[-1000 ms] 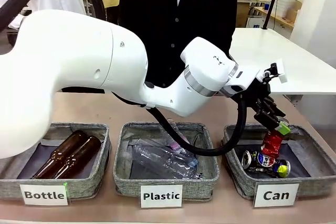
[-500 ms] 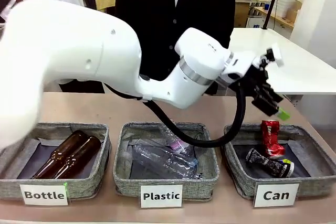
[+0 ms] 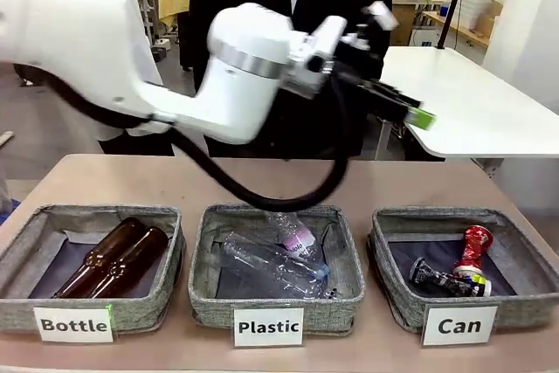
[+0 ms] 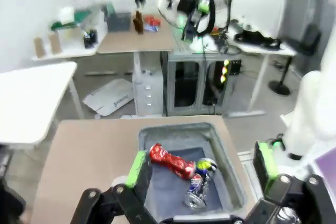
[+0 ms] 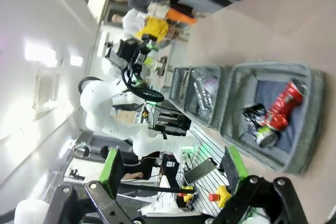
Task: Sort the can waste into the basket.
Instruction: Pick up the can waste from the table and place it in the right Fabric basket.
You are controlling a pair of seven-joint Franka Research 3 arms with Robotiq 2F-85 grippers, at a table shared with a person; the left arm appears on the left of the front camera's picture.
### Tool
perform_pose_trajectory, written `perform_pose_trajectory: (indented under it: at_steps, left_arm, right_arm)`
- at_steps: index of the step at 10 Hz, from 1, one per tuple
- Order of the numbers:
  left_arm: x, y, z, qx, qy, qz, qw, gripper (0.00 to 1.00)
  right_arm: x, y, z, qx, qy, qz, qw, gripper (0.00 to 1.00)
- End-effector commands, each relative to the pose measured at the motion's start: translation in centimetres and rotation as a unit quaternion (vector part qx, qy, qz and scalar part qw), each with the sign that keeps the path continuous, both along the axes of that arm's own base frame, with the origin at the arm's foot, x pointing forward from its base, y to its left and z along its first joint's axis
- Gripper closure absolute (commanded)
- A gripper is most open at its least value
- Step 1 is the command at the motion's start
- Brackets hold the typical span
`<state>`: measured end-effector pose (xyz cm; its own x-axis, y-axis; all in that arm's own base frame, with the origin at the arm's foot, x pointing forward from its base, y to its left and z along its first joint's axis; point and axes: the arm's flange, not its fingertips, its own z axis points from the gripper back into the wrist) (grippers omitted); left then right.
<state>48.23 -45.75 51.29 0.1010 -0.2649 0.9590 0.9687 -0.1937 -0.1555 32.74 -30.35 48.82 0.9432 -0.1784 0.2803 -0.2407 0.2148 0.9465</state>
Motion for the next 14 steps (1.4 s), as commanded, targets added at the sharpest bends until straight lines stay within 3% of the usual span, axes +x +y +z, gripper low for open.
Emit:
perform_pose_trajectory:
  at_steps: [1,2,3,4,6,8,10,11,12,14]
  left_arm:
    - [-3.8,11.3,0.4,-0.006,0.03,0.052,0.998,0.0]
    - [-4.7,17.3,1.1,0.003,0.055,0.135,0.989,0.0]
    - [-5.5,22.3,1.5,-0.001,0.117,0.192,0.974,0.0]
    - [-5.5,26.9,1.9,0.015,0.187,0.295,0.937,0.0]
    - [-4.9,35.6,1.8,0.023,0.285,0.3,0.91,0.0]
    - [-3.5,43.0,-0.4,-0.009,0.375,0.25,0.893,0.0]
    - [-3.2,47.7,-2.8,-0.056,0.406,0.222,0.885,0.0]
    - [-3.1,48.8,-4.6,-0.041,0.393,0.238,0.887,0.0]
    - [-4.5,47.3,-2.6,-0.041,0.396,0.237,0.886,0.0]
    - [-4.5,47.3,-2.6,-0.041,0.396,0.237,0.886,0.0]
  right_arm:
    - [2.5,7.7,1.2,0.003,-0.038,0.021,0.999,0.0]
    - [4.0,11.8,1.2,-0.01,-0.038,0.062,0.997,0.0]
    - [4.9,15.2,0.6,-0.024,-0.035,0.09,0.995,0.0]
    - [5.6,18.7,0.0,-0.038,-0.033,0.113,0.992,0.0]
    - [5.7,25.1,-1.1,-0.043,-0.038,0.132,0.99,0.0]
    - [5.7,29.8,-2.8,-0.025,-0.037,0.142,0.989,0.0]
    - [6.9,30.6,-3.5,0.025,-0.016,0.088,0.996,0.0]
    - [8.0,30.2,-3.2,0.043,-0.021,0.044,0.998,0.0]
    - [6.2,30.6,-3.8,-0.005,-0.026,0.134,0.991,0.0]
    - [6.2,30.6,-3.8,-0.005,-0.026,0.134,0.991,0.0]
